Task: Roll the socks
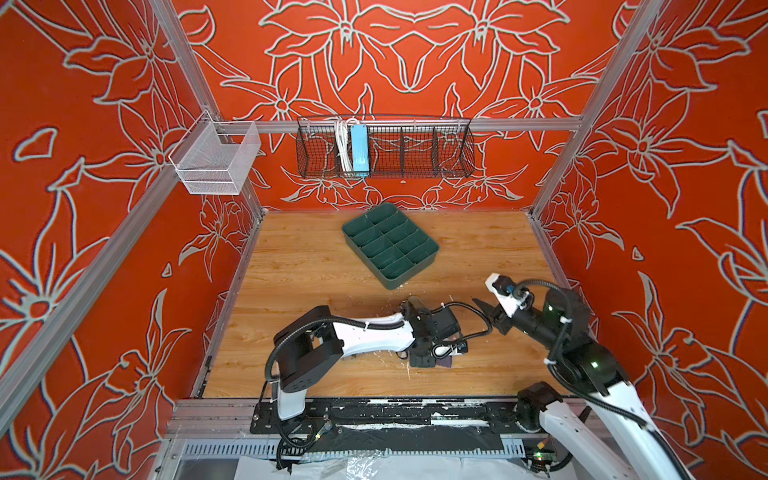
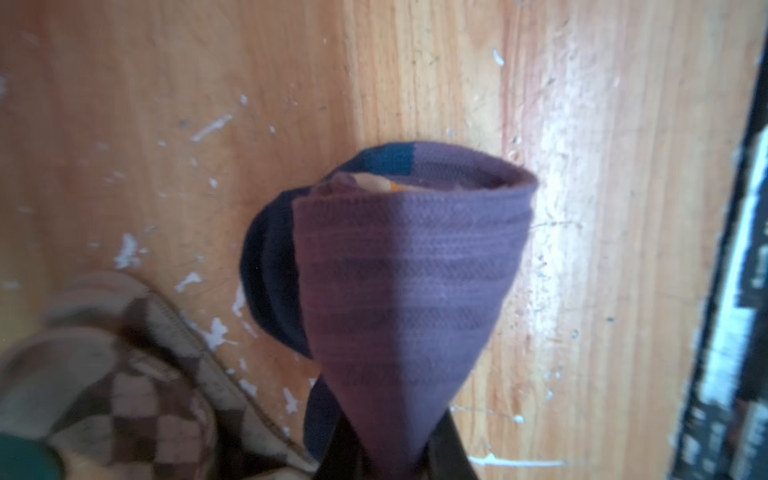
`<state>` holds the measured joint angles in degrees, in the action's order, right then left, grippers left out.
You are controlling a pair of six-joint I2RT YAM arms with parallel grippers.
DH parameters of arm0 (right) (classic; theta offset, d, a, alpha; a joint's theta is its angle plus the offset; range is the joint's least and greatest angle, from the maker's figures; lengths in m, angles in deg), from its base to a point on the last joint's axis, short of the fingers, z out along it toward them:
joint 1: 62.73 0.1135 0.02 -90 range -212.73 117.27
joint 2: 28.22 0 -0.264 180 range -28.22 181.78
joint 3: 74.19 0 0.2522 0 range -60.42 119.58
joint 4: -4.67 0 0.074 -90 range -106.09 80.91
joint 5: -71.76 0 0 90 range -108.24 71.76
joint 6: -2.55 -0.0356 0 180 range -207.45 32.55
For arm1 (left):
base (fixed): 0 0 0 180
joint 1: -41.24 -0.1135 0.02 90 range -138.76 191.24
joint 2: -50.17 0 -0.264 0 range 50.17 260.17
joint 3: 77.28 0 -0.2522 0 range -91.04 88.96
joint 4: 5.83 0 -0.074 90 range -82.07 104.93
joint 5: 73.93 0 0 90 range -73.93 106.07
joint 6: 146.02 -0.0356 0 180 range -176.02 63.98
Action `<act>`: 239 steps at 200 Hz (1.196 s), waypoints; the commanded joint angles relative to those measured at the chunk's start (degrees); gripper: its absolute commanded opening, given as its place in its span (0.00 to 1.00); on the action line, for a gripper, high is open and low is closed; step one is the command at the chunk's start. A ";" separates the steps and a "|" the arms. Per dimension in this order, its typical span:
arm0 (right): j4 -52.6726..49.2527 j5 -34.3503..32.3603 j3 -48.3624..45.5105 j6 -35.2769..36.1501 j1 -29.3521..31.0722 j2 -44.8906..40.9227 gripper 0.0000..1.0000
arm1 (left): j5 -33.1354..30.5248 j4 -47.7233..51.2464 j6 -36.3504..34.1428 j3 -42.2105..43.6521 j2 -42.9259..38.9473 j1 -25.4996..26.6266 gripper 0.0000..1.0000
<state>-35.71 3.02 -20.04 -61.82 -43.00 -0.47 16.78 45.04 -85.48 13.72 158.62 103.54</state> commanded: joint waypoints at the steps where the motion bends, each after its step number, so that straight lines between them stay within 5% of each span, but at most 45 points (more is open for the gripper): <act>1: -16.64 7.04 0.12 14.89 0.82 -4.84 0.53 | 10.79 13.55 2.07 -5.75 6.72 -2.19 0.00; 30: -28.77 2.66 2.09 27.58 0.93 -5.72 0.53 | 13.66 17.88 4.03 -12.16 12.54 -4.08 0.00; 75: -33.94 -1.38 4.49 36.70 0.93 -6.11 0.54 | 21.56 23.46 6.69 -20.20 19.62 -7.25 0.00; 158: -29.54 7.37 -1.17 36.88 2.24 -4.79 0.55 | 33.63 31.80 8.10 -31.83 29.99 -12.55 0.00; 179: -22.62 3.04 -4.56 34.16 7.47 -1.81 0.56 | 34.26 32.82 8.18 -33.66 31.41 -13.06 0.00; 215: -13.63 -12.94 -7.50 32.06 26.04 11.29 0.59 | 35.54 33.50 8.19 -34.61 32.91 -13.95 0.00; 239: -7.34 -18.21 -7.51 30.04 31.27 21.46 0.59 | 35.48 34.27 7.66 -35.04 33.67 -14.22 0.00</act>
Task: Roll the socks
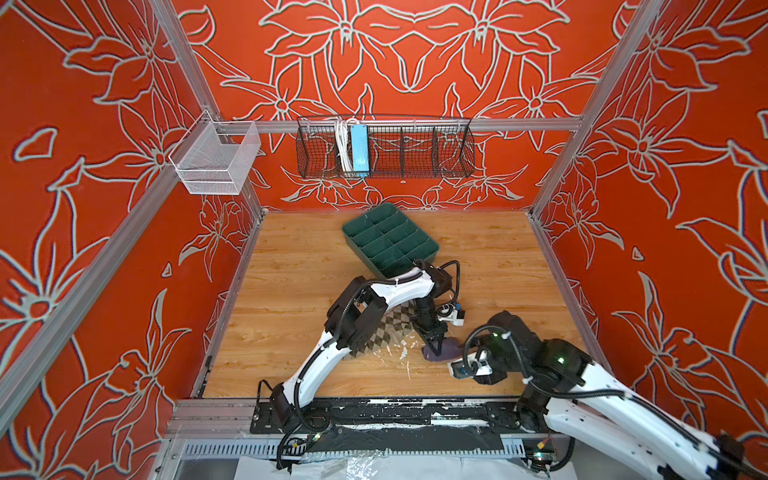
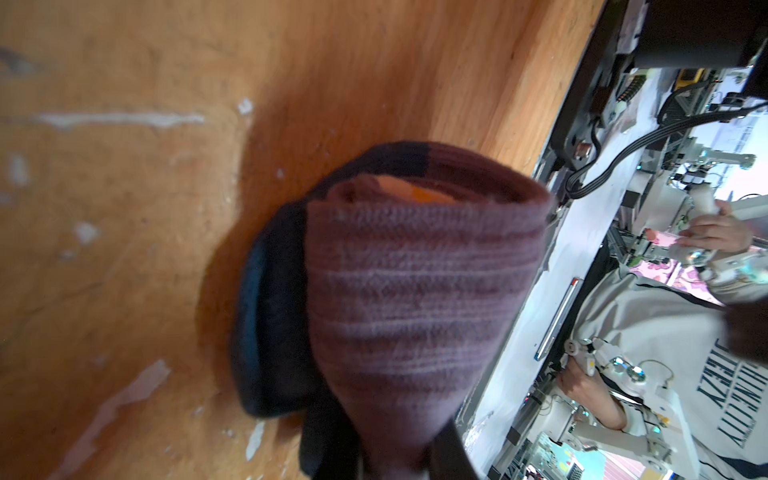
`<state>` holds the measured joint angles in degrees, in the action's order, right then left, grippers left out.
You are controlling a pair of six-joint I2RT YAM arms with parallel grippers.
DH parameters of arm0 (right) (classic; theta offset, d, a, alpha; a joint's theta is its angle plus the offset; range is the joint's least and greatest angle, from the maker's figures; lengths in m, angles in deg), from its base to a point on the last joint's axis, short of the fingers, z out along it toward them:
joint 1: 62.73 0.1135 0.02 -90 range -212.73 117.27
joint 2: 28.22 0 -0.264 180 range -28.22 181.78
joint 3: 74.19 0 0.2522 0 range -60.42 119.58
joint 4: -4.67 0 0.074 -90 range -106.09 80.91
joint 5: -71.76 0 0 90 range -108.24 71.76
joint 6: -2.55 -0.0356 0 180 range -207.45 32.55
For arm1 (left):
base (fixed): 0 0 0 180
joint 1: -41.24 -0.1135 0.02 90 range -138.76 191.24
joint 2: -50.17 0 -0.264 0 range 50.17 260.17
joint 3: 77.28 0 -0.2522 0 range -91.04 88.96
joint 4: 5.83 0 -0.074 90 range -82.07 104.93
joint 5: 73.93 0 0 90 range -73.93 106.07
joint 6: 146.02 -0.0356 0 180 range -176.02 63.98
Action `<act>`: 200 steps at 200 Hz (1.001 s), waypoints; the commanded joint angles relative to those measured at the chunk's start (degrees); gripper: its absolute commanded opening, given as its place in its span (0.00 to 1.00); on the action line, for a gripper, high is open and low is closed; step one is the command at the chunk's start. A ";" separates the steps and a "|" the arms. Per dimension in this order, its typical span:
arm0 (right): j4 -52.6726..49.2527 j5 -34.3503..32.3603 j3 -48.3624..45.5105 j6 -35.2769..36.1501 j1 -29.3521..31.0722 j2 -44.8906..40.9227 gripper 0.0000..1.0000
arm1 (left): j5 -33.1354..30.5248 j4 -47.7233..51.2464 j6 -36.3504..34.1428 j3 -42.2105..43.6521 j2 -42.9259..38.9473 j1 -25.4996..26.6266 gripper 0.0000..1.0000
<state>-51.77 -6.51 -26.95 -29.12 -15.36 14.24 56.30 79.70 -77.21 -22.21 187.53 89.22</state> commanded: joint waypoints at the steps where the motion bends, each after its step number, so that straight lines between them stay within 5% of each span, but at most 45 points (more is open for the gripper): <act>1: 8.87 -8.75 -0.60 -2.72 3.79 7.11 0.59 | -3.98 -0.40 -0.65 0.88 4.80 0.05 0.00; 55: 19.50 -14.78 -3.08 -5.19 5.71 20.91 0.59 | -2.14 0.20 -1.12 0.11 5.72 -0.26 0.00; 122: 24.11 -19.05 -6.04 -8.77 7.02 26.52 0.52 | -0.50 0.71 -1.37 -0.53 5.86 -0.26 0.00; 200: 23.99 -25.00 -9.15 -7.82 7.30 18.63 0.59 | 0.90 0.65 -1.22 -0.12 6.07 -1.36 0.00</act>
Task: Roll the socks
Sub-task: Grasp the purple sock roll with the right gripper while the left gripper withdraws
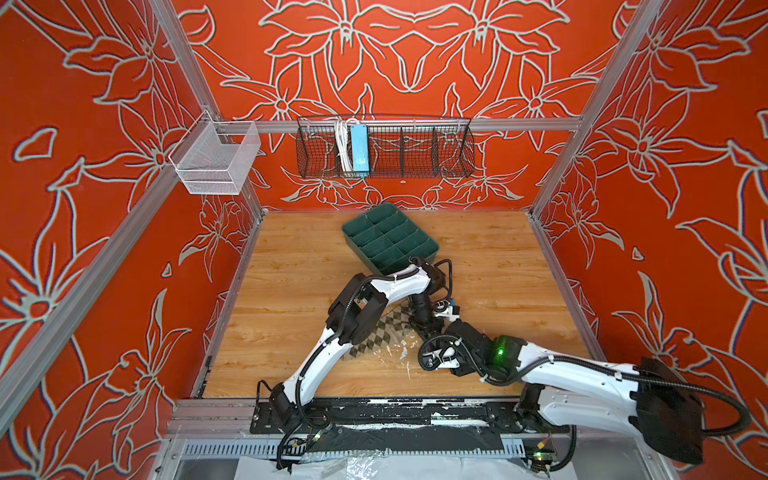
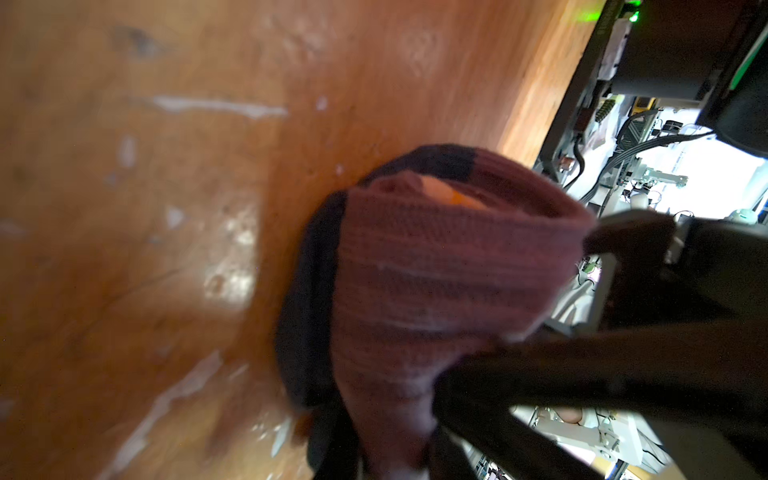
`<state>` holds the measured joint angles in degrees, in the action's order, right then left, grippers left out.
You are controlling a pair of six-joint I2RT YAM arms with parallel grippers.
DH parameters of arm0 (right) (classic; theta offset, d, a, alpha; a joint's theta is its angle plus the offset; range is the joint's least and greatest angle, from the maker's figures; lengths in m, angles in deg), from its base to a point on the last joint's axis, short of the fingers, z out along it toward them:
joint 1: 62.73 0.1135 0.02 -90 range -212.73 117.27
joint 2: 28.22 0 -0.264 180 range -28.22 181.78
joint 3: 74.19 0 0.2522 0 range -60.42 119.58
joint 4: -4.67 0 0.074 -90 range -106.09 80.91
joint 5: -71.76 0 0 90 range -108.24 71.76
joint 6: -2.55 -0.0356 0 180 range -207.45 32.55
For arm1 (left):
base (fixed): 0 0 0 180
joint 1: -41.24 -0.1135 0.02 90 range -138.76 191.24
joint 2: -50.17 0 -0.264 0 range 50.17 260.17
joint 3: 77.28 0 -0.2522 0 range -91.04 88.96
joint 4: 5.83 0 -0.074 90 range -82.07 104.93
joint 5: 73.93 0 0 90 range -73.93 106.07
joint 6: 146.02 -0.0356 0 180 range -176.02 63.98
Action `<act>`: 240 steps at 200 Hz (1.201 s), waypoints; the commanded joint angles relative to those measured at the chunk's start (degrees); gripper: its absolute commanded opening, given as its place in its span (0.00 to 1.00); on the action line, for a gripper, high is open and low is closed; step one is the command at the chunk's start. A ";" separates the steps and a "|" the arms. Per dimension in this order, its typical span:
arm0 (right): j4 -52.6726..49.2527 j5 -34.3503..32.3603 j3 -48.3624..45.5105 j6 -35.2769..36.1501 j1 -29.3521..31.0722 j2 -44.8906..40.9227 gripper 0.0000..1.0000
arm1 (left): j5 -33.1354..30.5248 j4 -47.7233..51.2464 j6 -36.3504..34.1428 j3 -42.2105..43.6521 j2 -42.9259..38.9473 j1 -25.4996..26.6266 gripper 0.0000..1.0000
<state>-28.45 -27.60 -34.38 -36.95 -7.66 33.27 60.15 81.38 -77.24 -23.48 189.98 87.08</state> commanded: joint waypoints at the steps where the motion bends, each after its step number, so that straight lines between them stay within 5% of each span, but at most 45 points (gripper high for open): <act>1: 0.69 -3.91 -1.71 -0.02 -0.40 -0.41 0.59 | -2.94 -1.03 -1.15 1.16 3.62 0.76 0.00; 57: 6.28 -3.73 -1.01 -0.99 0.21 8.22 0.51 | -1.58 -1.03 -1.11 1.09 3.44 0.74 0.00; 89: 1.93 -3.06 2.05 -3.58 0.65 13.83 0.21 | -1.34 -2.08 -0.49 1.77 1.71 0.74 0.00; 109: -3.50 -0.91 4.25 -4.66 0.81 14.66 0.00 | -2.66 -6.11 1.30 4.25 -2.05 0.74 0.15; 132: -10.03 2.39 5.67 -5.57 0.83 13.79 0.00 | -5.84 -15.04 4.70 10.82 -10.34 0.56 0.41; 156: -14.44 4.54 5.55 -6.34 0.75 11.80 0.00 | -10.64 -21.47 6.09 16.79 -19.30 0.47 0.55; 208: -19.79 9.14 6.76 -9.13 -0.26 9.96 0.00 | -23.95 -26.38 6.42 26.44 -32.33 0.43 0.67; 240: -22.80 16.46 9.02 -11.56 -2.04 10.02 0.00 | -41.79 -36.95 11.80 37.60 -46.57 0.39 0.67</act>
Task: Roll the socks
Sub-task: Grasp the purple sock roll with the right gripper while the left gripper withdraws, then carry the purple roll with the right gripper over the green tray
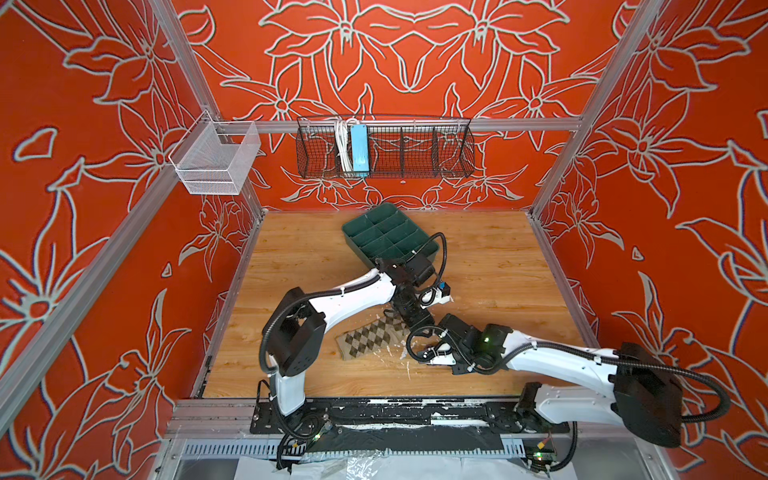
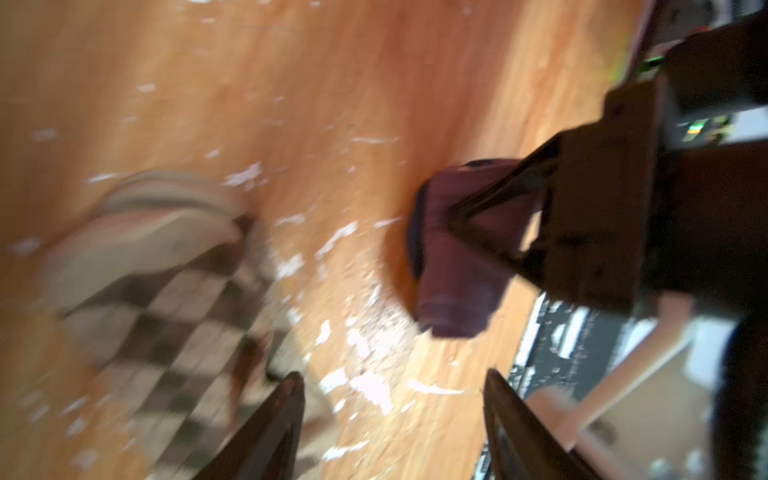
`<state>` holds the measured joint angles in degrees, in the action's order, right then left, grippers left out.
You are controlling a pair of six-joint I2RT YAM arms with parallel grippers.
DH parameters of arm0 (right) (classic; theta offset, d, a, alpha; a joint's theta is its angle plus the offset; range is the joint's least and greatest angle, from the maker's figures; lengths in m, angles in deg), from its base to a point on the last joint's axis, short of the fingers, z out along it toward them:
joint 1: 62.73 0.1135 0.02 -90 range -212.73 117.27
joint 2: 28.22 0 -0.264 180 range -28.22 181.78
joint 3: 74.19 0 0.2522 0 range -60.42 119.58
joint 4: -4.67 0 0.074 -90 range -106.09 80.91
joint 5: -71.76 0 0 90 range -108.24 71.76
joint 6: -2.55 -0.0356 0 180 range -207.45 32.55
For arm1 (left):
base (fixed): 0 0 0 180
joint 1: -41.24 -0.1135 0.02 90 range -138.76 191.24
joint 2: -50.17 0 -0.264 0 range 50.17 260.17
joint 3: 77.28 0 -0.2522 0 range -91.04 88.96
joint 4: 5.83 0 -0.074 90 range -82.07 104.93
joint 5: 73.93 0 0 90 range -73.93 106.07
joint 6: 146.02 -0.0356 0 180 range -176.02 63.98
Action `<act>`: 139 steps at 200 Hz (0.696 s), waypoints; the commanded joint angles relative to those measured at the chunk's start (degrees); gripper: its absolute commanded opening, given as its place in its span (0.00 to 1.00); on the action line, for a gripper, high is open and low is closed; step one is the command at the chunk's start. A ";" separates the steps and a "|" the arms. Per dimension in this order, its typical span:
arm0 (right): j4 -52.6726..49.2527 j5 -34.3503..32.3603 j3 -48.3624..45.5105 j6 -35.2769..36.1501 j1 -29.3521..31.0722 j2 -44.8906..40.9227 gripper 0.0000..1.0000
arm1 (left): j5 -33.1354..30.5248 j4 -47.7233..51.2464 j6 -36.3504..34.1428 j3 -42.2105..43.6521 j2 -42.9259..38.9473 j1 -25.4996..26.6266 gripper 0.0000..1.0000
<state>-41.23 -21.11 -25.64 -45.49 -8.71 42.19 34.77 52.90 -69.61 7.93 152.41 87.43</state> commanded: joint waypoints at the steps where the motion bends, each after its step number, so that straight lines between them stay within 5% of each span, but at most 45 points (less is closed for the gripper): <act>1: -10.12 10.16 0.41 -3.10 -1.09 1.12 0.00 | -17.25 -8.83 4.48 6.48 -9.52 0.04 0.67; 27: -10.84 13.53 2.84 -5.58 -3.24 3.16 0.00 | -40.53 -14.76 13.80 15.56 -24.47 -0.18 0.69; 41: -10.88 14.12 3.74 -5.45 -4.00 4.35 0.00 | -46.94 -15.35 20.35 20.28 -32.81 -1.08 0.71; 90: -6.71 11.97 7.99 -1.83 -9.14 4.28 0.00 | -44.16 -17.74 32.97 36.69 -56.12 -2.34 0.82; 122: -1.27 11.83 17.02 0.64 -15.74 0.91 0.00 | -45.47 -7.49 46.08 37.09 -57.07 -6.11 0.95; 139: 3.45 11.26 21.60 3.17 -18.38 1.46 0.00 | -35.95 -6.40 49.86 36.31 -54.84 -14.30 0.98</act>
<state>-45.32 -10.14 -10.30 -46.32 -24.14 45.16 -7.59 41.50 -31.58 45.24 95.30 80.79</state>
